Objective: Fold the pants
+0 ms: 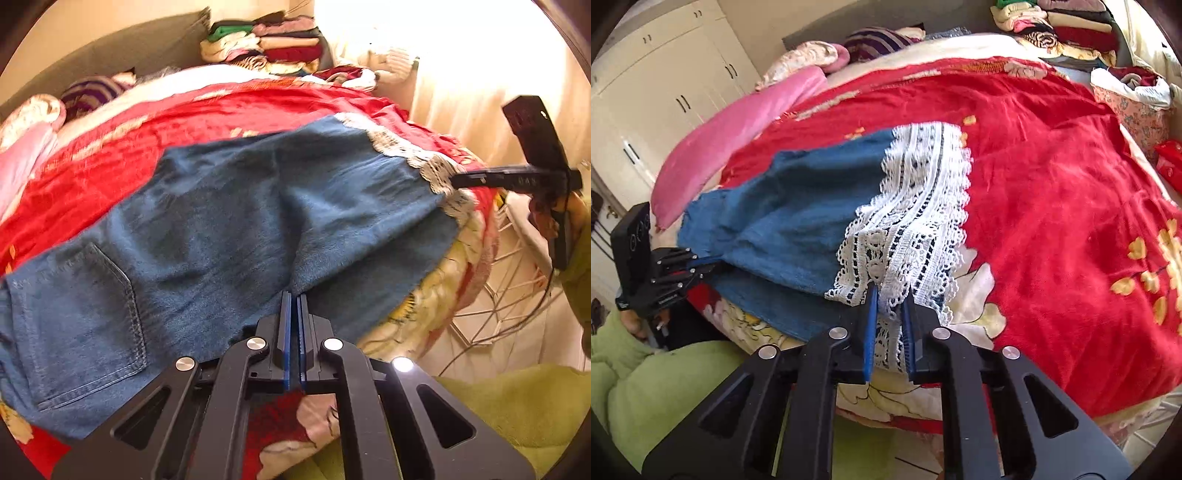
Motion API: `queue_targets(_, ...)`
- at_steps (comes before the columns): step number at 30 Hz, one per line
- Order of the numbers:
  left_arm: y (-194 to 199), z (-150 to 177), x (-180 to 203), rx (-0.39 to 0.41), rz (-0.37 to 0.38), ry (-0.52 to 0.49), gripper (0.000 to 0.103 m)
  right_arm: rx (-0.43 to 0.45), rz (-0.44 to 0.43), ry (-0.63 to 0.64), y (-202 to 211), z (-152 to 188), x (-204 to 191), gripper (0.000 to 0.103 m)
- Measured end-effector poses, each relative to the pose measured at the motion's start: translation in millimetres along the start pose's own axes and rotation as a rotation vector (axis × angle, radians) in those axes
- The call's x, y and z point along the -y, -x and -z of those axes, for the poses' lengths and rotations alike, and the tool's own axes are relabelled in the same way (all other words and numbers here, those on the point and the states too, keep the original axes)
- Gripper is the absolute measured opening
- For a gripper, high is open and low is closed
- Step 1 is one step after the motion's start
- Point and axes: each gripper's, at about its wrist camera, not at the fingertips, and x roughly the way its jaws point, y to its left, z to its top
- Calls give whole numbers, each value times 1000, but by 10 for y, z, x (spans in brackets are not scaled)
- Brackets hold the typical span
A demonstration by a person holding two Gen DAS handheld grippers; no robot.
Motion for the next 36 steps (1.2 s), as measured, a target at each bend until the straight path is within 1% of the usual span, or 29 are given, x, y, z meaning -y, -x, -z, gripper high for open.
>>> queue_targets(2,73,13,52,15,15,-20,2,2,8,29,96,-8,-39,7)
queue_targets(4,85,49,92,14,32,-29,2,-24,25,49,132,23,-70,7)
queue_targets(5,74,75,119,7,43,-35,2,-37,33,53,137,40,-73,7)
queue_targets(8,8,120,174,-27,43,-62,2,-51,57,60,122,76,-54,7)
queue_targets(10,-53,154,180,-58,29,-70,2,-73,64,55,41,95,-33,7)
queue_targets(12,-95,199,177,-81,24,-69,3,-104,90,70,-60,143,-26,7)
queue_targets(13,-111,207,167,-88,30,-59,4,-123,106,83,-112,173,-20,8)
queue_targets(15,-122,216,157,-94,34,-47,5,-120,111,75,-127,189,7,9)
queue_targets(17,-57,209,168,-88,40,-49,6,-107,109,56,-72,201,31,17)
queue_targets(18,-15,204,167,-79,43,-49,11,-88,134,67,1,203,20,22)
queue_targets(19,81,195,152,-57,50,-42,25,-64,145,78,68,205,-2,22)
queue_targets(20,195,187,110,-28,51,-25,34,-29,150,91,159,201,-29,22)
queue_targets(21,308,181,46,2,38,0,53,8,153,116,250,199,-79,25)
queue_targets(22,415,181,-35,32,18,27,66,31,153,155,307,209,-143,32)
queue_targets(24,645,188,-257,94,-32,99,76,64,141,303,347,243,-413,36)
queue_targets(25,747,197,-411,112,-77,149,79,55,123,360,297,264,-542,36)
queue_targets(26,823,209,-565,119,-130,201,81,37,105,410,217,270,-670,36)
queue_targets(27,903,240,-760,118,-206,272,82,23,93,461,134,292,-778,36)
queue_targets(30,1073,381,-1234,109,-366,453,83,-5,81,582,-95,314,-1011,36)
queue_targets(31,1082,418,-1328,98,-384,486,87,-18,85,613,-185,309,-1064,36)
queue_targets(33,1046,498,-1491,61,-419,547,88,-43,89,667,-334,305,-1142,36)
queue_targets(34,1014,548,-1563,51,-418,584,88,-51,93,690,-387,307,-1176,36)
queue_targets(36,927,589,-1647,44,-380,621,88,-64,110,717,-450,322,-1224,36)
